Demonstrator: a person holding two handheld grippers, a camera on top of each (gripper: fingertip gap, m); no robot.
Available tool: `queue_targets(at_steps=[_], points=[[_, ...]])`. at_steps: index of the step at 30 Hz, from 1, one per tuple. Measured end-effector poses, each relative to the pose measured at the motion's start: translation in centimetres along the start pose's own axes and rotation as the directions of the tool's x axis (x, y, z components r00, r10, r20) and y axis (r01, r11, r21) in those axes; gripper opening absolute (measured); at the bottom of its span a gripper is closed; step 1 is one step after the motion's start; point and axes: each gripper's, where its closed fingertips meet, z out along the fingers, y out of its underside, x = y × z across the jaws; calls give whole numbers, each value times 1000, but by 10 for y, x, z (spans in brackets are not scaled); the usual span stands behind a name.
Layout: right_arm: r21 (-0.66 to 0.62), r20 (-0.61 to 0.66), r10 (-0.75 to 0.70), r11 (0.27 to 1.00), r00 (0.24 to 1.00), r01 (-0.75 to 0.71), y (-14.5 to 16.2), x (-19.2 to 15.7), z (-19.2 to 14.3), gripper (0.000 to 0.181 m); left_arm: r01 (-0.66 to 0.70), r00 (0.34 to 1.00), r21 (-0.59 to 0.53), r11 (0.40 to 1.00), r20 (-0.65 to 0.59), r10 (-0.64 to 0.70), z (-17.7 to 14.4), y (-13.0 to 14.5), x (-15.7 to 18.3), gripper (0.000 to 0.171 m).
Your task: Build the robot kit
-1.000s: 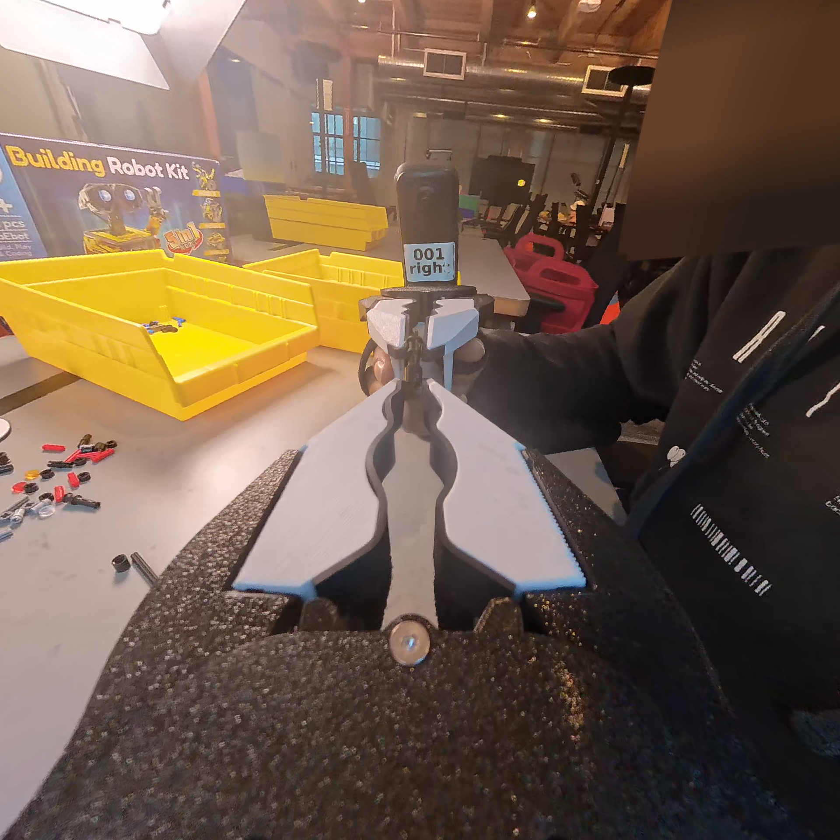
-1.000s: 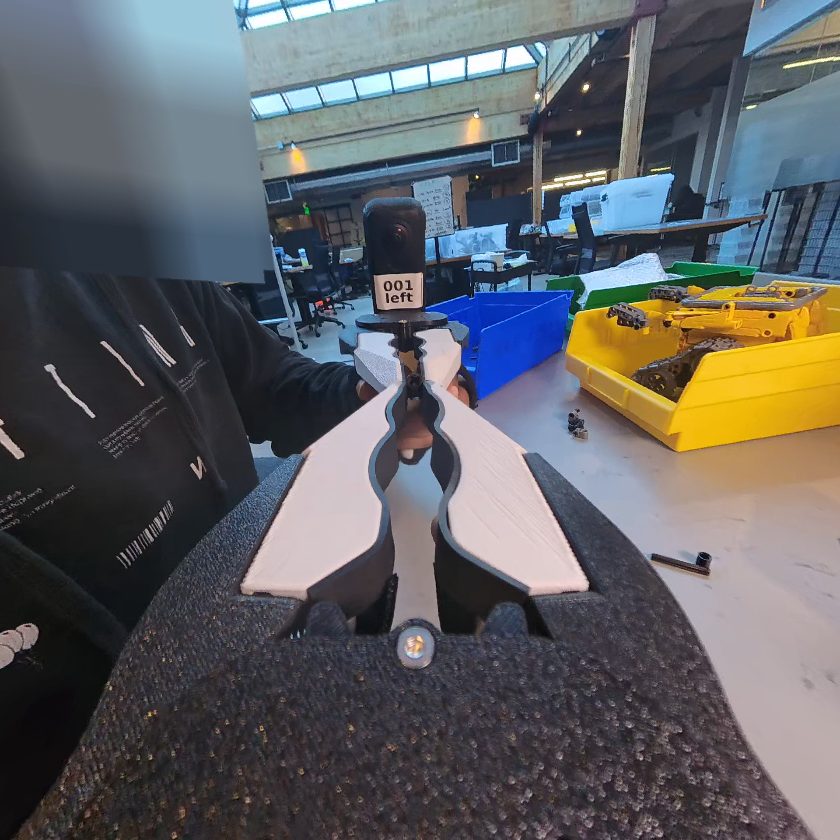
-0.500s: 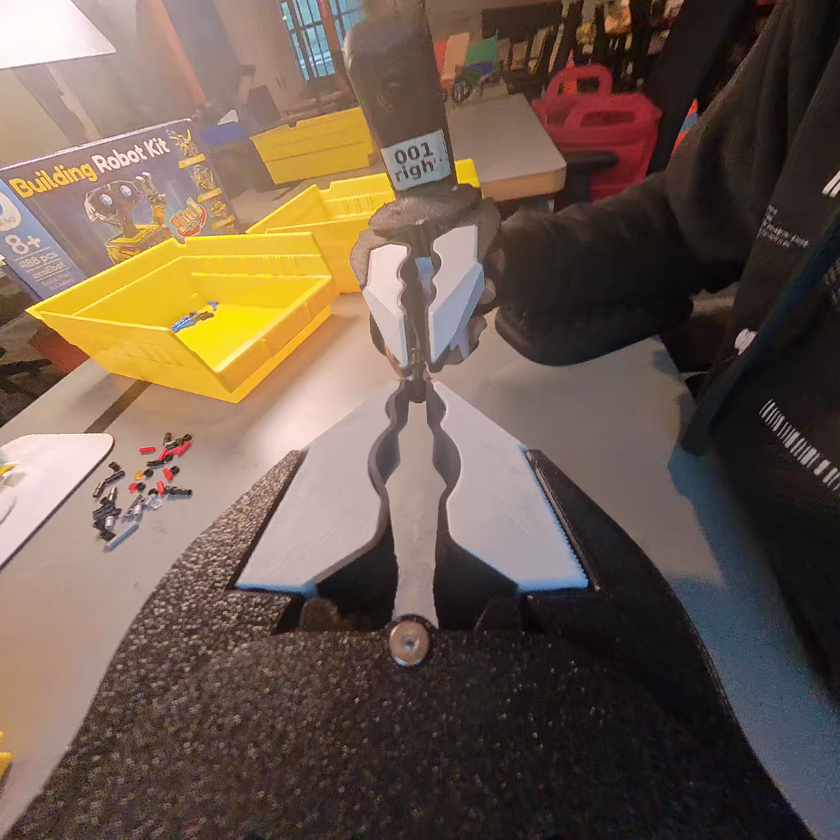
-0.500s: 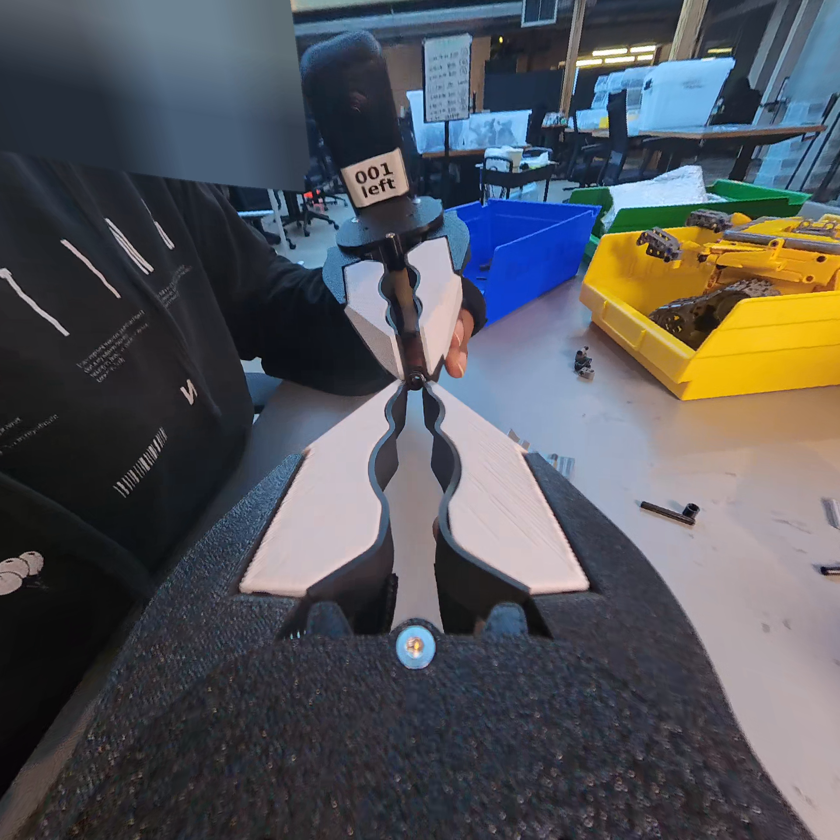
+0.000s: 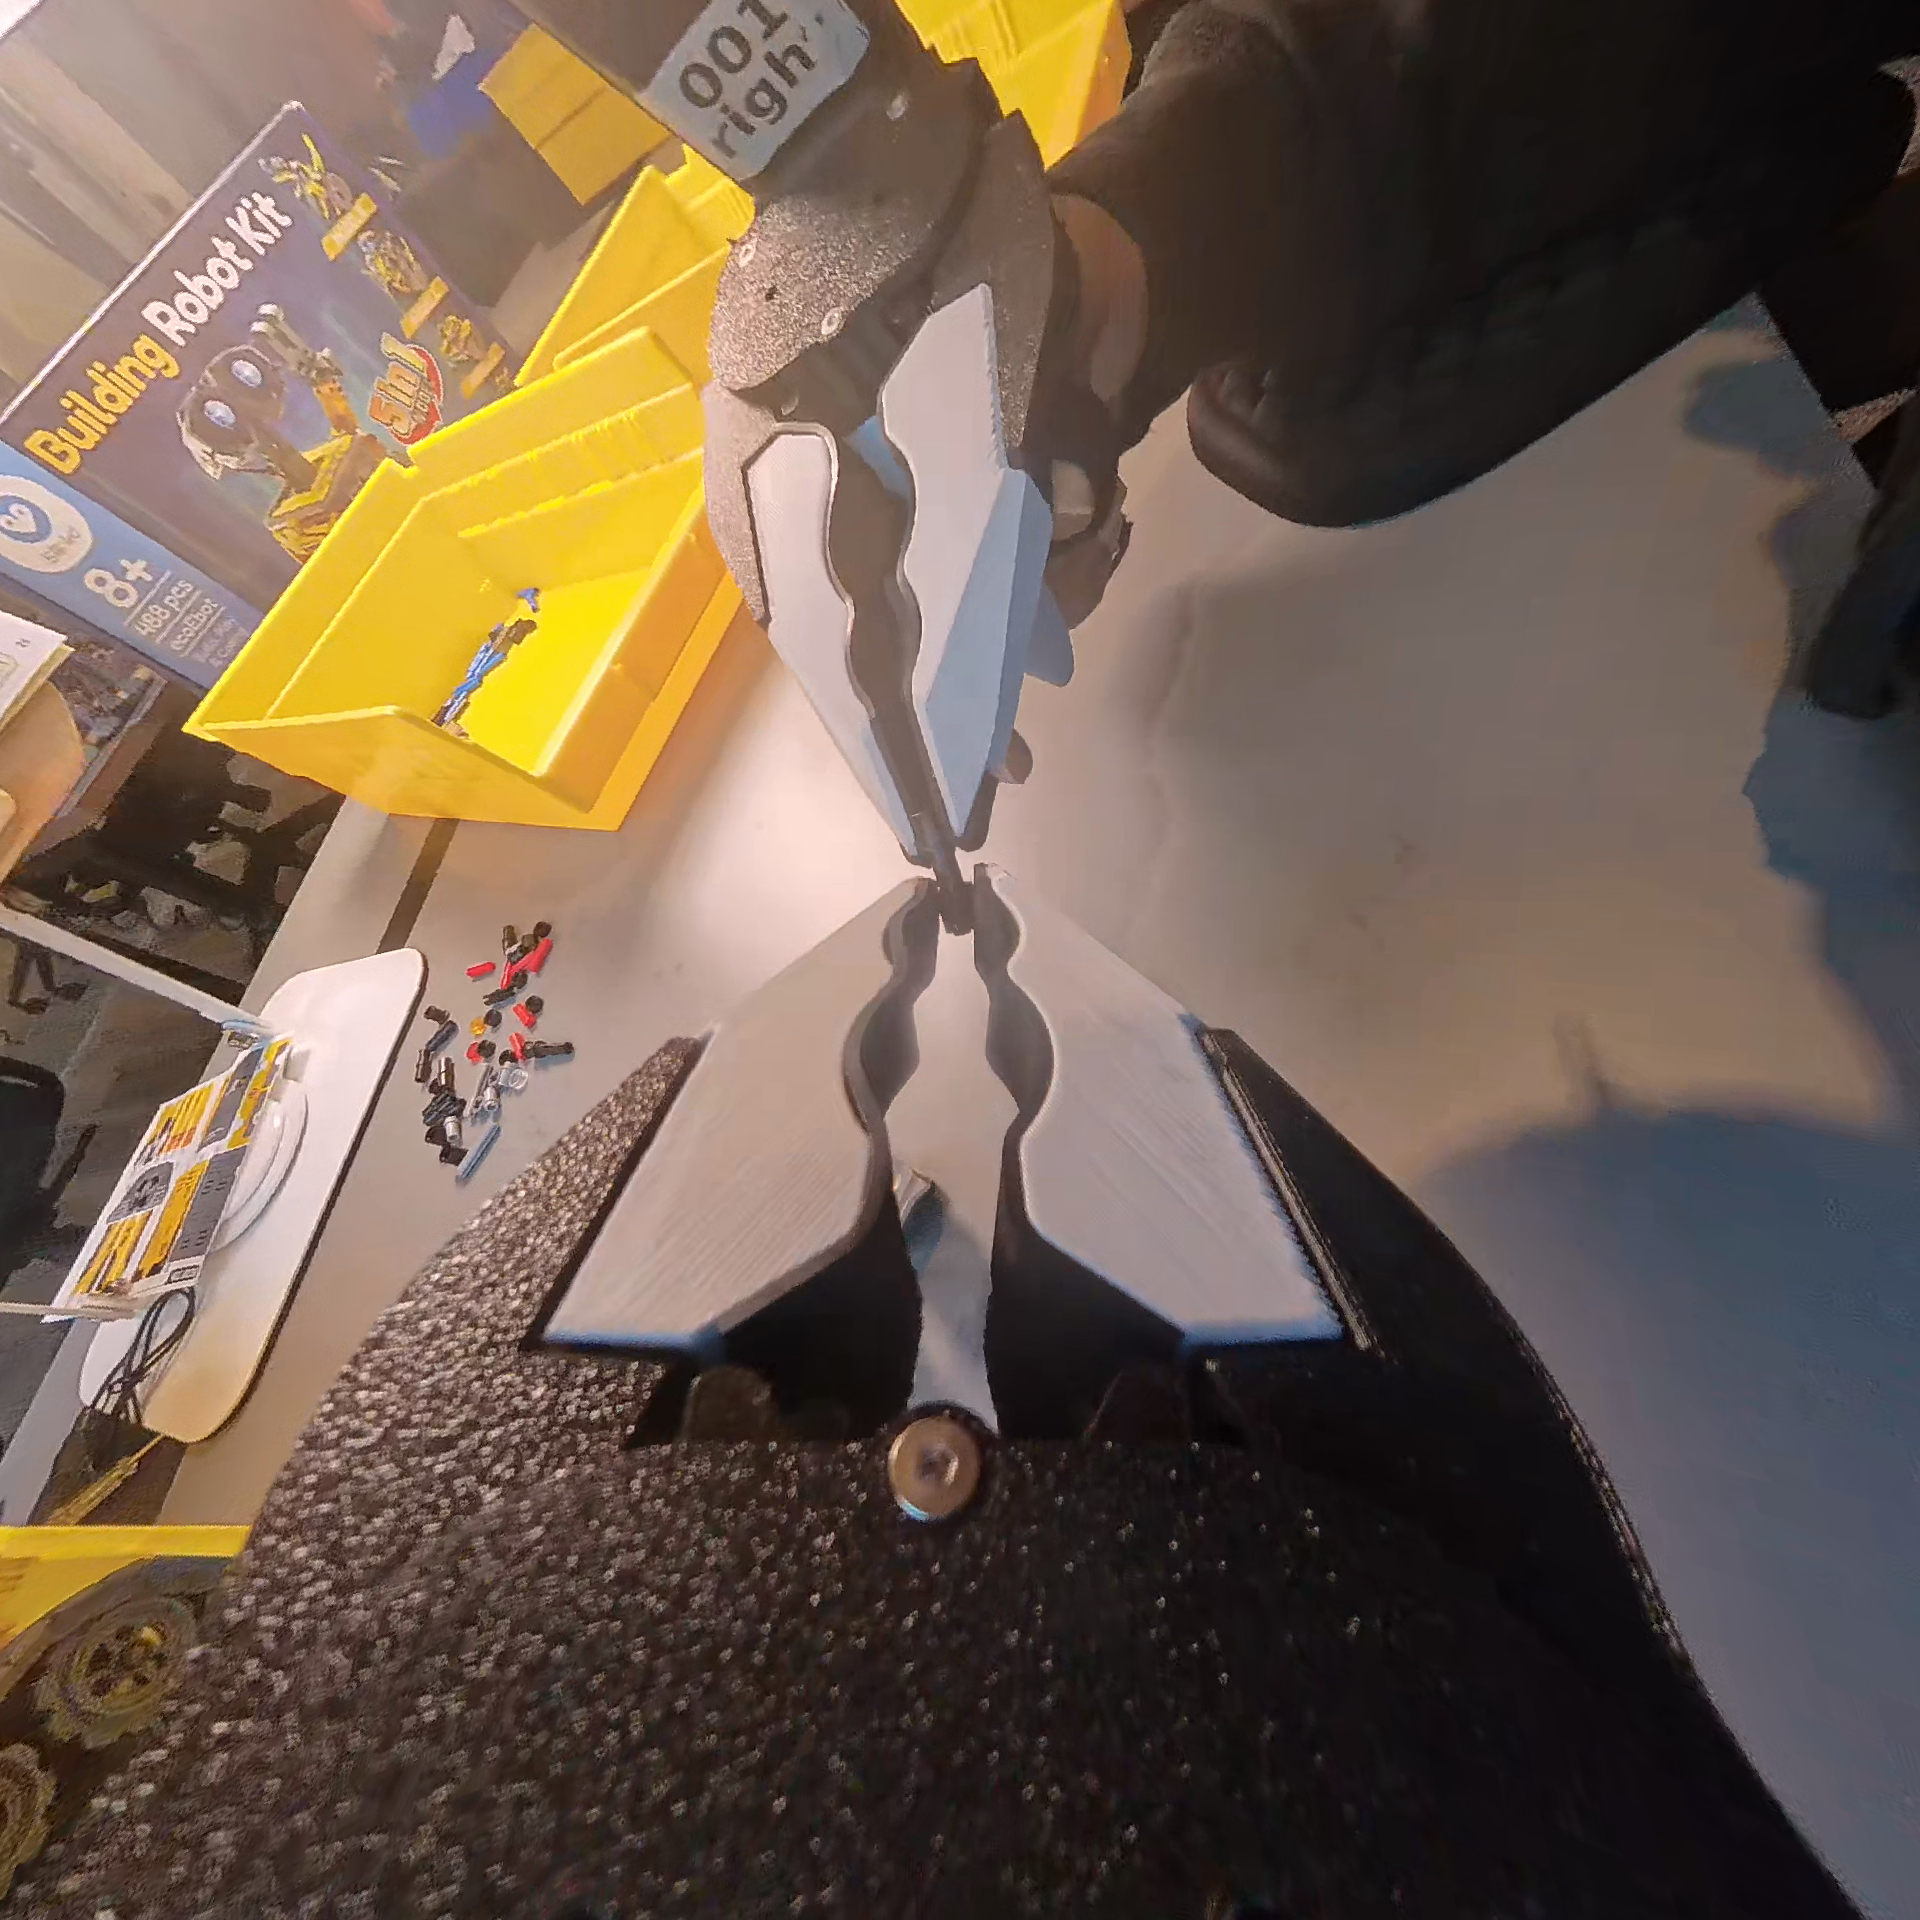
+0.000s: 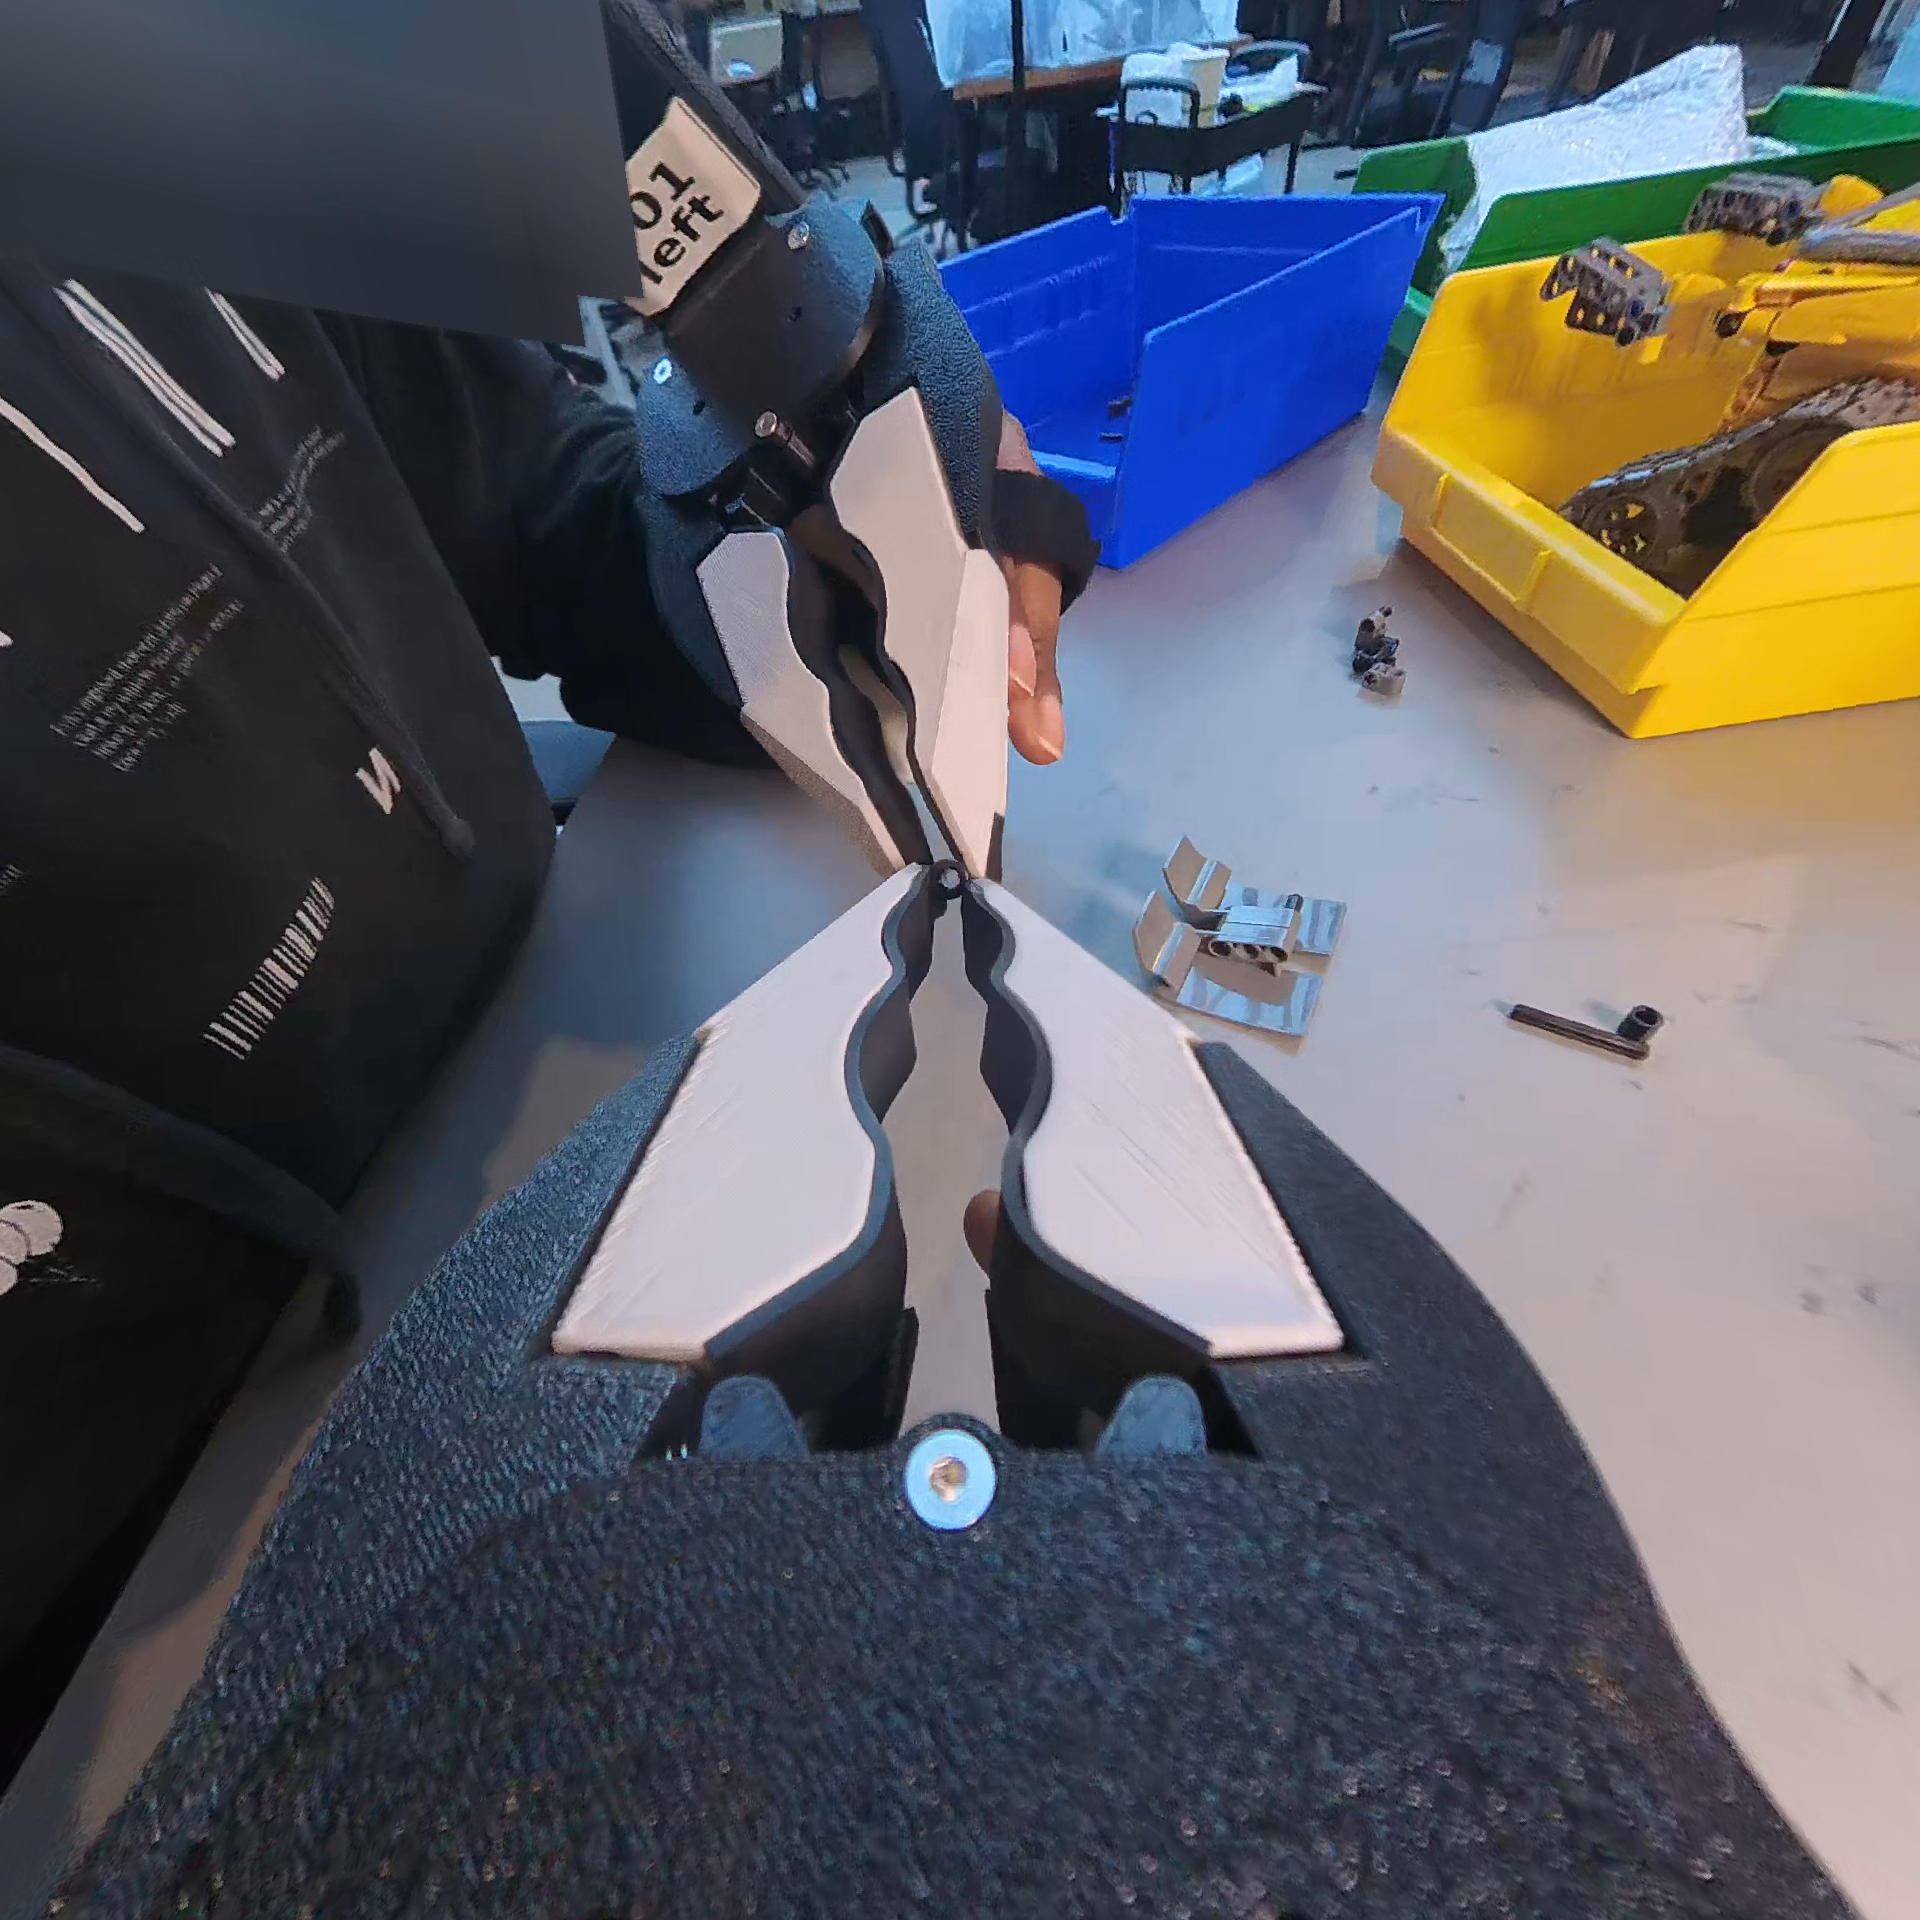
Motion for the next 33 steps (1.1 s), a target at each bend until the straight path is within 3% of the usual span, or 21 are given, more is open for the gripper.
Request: queue_targets(at_steps=[12, 18, 22, 29, 33], points=[[-13, -43, -2, 1000, 999, 1, 6, 9, -1, 5, 48, 998, -6, 999, 26, -48, 7, 5, -6, 5], [161, -37, 16, 987, 999, -9, -23, 10, -15, 6, 99, 991, 93, 991, 78, -106, 0, -3, -18, 16], [190, -23, 20, 982, 1000, -16, -29, 7, -16, 6, 137, 986, 156, 978, 77, -150, -5, -14, -21, 4], [227, 22, 50, 972, 998, -54, -34, 3, -18, 6, 168, 981, 215, 962, 58, -184, -11, -23, -23, 12], [226, 49, 59, 972, 997, -69, -33, -1, -15, 6, 188, 979, 244, 951, 32, -202, -15, -29, -22, 7]])
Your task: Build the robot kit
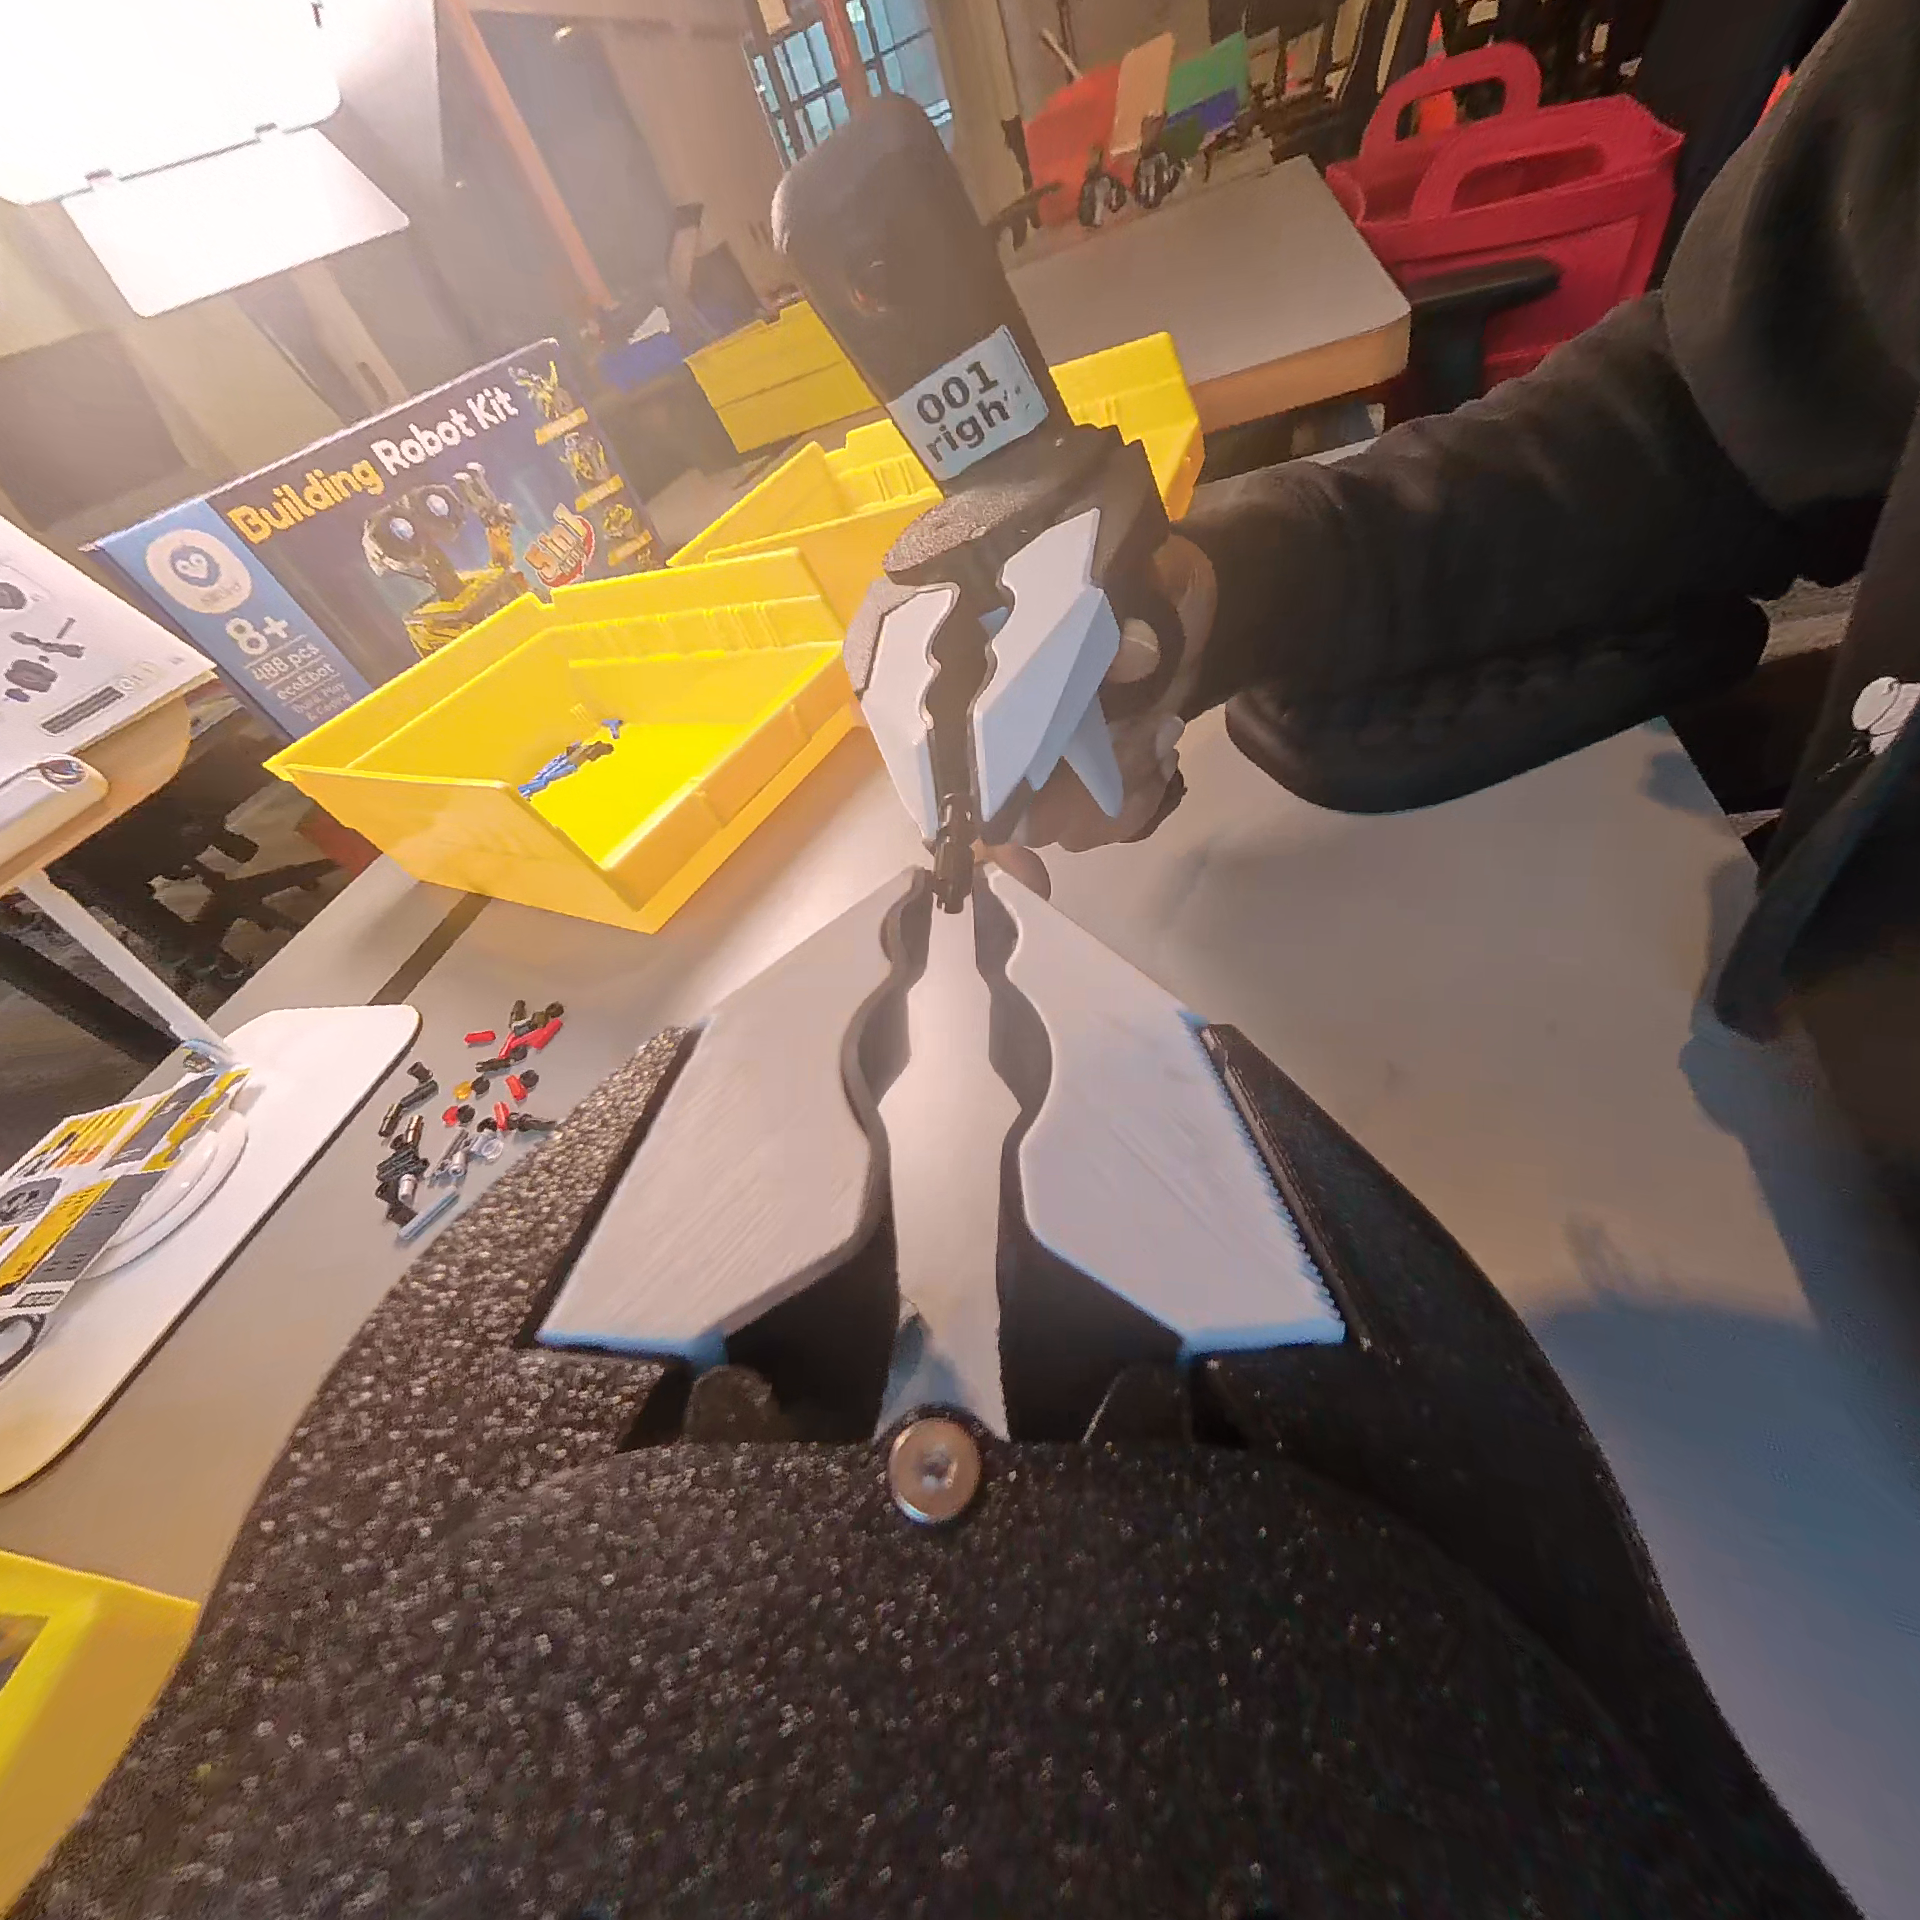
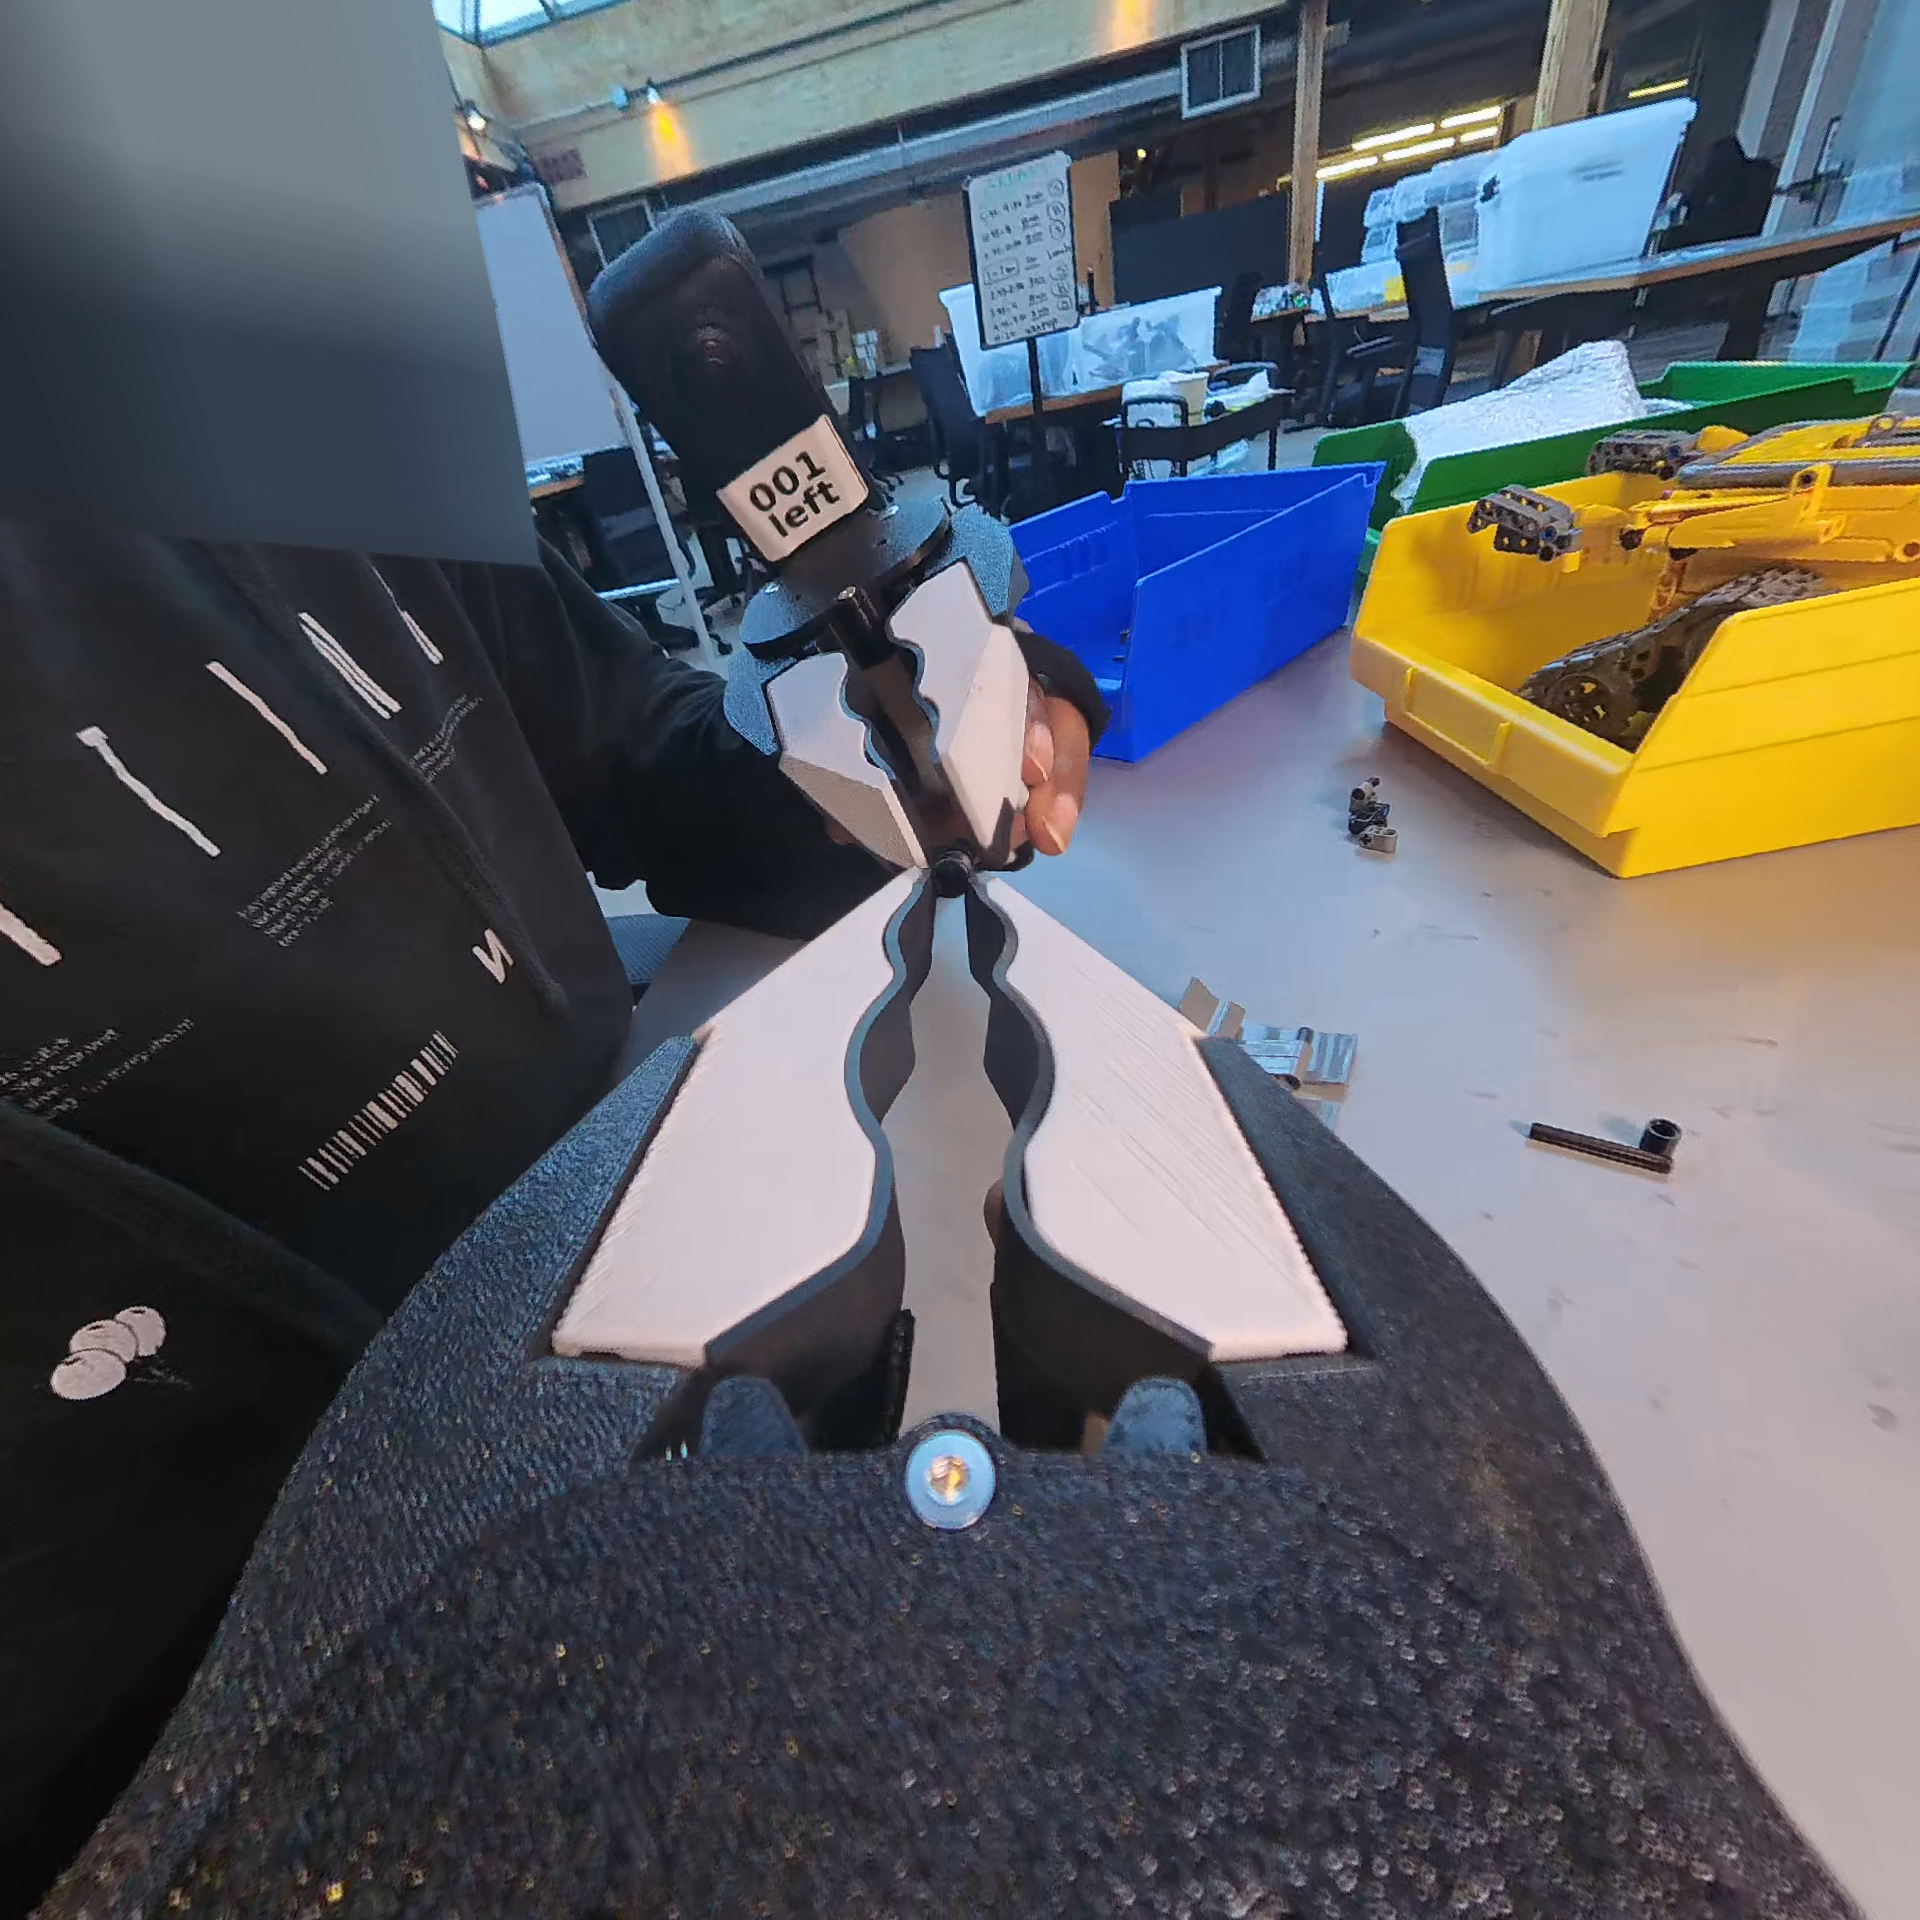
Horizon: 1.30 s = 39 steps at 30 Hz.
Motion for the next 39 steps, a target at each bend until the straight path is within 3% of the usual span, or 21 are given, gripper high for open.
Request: queue_targets(at_steps=[4, 8, 9, 12, 15, 17, 20, 23, 25, 27, 32, 36, 39], points=[[-16, 23, 17, 1000, 1000, -17, 3, -3, 1, 6, 14, 999, -11, 1000, -36, -14, -2, -1, 3, 6], [-186, 55, -22, 982, 998, 31, 39, -12, 20, 0, -41, 994, -46, 998, -107, 36, 6, 0, 22, 5], [-184, 67, -21, 982, 998, 33, 41, -15, 24, 0, -86, 991, -68, 994, -106, 78, 7, 3, 24, 4], [-125, 56, 4, 992, 998, 3, 25, -10, 16, 0, -44, 997, -79, 996, -68, 39, -4, 5, 9, 5], [-92, -8, -10, 996, 1000, 9, 22, 0, 14, 1, 71, 996, 30, 997, -64, -69, -10, -12, 0, 5], [-41, -27, -7, 999, 1000, 6, 15, 1, 16, 22, 169, 984, 100, 981, -69, -163, -13, -18, -8, 5], [68, -34, 17, 998, 999, -15, -3, 1, 22, 28, 348, 937, 221, 911, -121, -329, -16, -31, -18, 4], [142, -78, -5, 990, 997, 16, -18, 2, 30, 21, 477, 879, 286, 831, -176, -444, -13, -35, -22, 5], [201, -127, -7, 979, 992, 33, -30, 6, 25, 8, 524, 851, 302, 796, -210, -481, -12, -36, -22, 5], [208, -122, -4, 978, 993, 30, -32, 6, 20, 7, 544, 839, 309, 780, -227, -495, -12, -36, -22, 5], [116, -174, -75, 989, 982, 96, -28, 12, 6, 6, 557, 828, 280, 782, -259, -497, -12, -32, -18, 0], [-125, -254, -294, 955, 921, 270, -12, 19, 1, 6, 486, 872, 201, 851, -185, -454, -10, -18, -21, 1], [-323, -277, -471, 866, 837, 381, 7, 24, 7, 6, 432, 900, 125, 893, -127, -417, -4, -10, -18, 18]])
